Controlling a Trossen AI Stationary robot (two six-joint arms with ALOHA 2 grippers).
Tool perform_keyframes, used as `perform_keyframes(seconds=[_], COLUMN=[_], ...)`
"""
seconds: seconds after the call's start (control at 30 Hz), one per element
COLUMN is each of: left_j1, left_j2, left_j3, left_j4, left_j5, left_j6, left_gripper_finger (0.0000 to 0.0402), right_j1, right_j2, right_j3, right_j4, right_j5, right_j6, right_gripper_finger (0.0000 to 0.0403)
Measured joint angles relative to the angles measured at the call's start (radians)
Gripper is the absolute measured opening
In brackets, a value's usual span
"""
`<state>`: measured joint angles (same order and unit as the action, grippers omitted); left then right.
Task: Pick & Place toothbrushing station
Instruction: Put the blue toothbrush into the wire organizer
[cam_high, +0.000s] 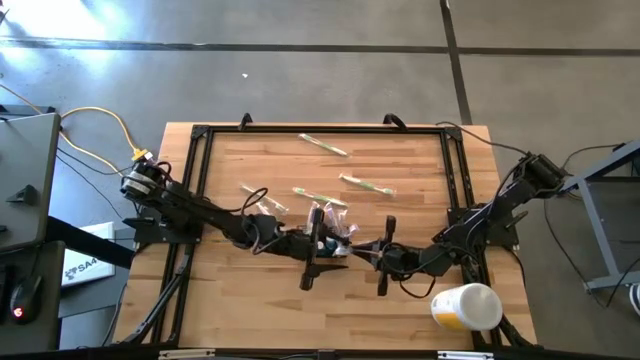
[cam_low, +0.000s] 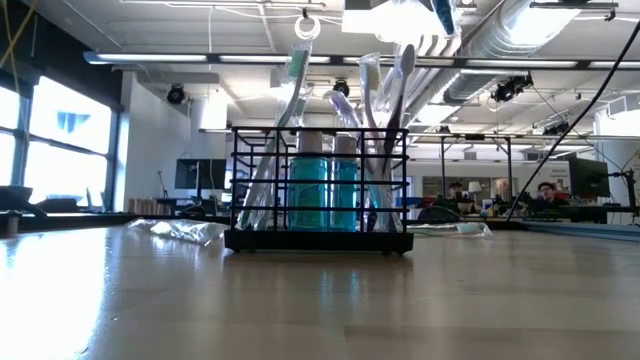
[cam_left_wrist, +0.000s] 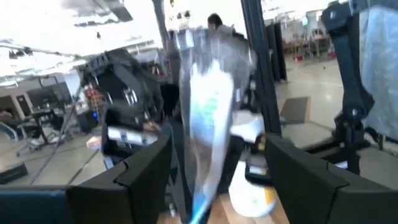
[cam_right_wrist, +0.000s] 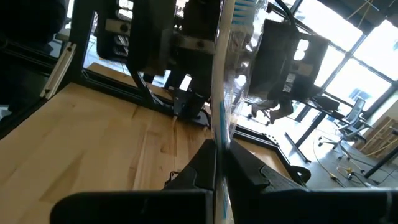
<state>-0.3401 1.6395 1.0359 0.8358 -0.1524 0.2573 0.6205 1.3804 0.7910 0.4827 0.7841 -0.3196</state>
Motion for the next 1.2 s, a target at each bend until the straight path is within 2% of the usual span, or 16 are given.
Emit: perform_keyframes(seconds=[0.47, 0.67, 0.93, 1.07, 1.2], left_j1=[0.0, 0.001, 0.0, 0.0, 0.0], left_j2=[0.0, 0.0, 0.0, 0.0, 0.0], left_j3=[0.0, 0.0, 0.0, 0.0, 0.0], left_j4=[0.0, 0.0, -0.009, -0.01, -0.017], left_j5=[-0.008, -0.02, -0.023, -0.024, -0.026], left_j6=[0.004, 0.004, 0.015, 0.013, 0.006], left_gripper_finger=[0.0166, 0.0109, 0.0013, 0.0013, 0.0007], right_j1=[0.0, -0.001, -0.001, -0.001, 0.001], right_j2=[0.0, 0.0, 0.0, 0.0, 0.0], right_j3=[0.0, 0.0, 0.0, 0.0, 0.0], right_j4=[0.0, 0.0, -0.013, -0.021, -0.031], right_j5=[0.002, 0.001, 0.002, -0.001, -0.001], right_j6=[-0.021, -0.022, -0.021, -0.021, -0.022], right_gripper_finger=[0.0006, 0.0007, 0.001, 0.0018, 0.0048])
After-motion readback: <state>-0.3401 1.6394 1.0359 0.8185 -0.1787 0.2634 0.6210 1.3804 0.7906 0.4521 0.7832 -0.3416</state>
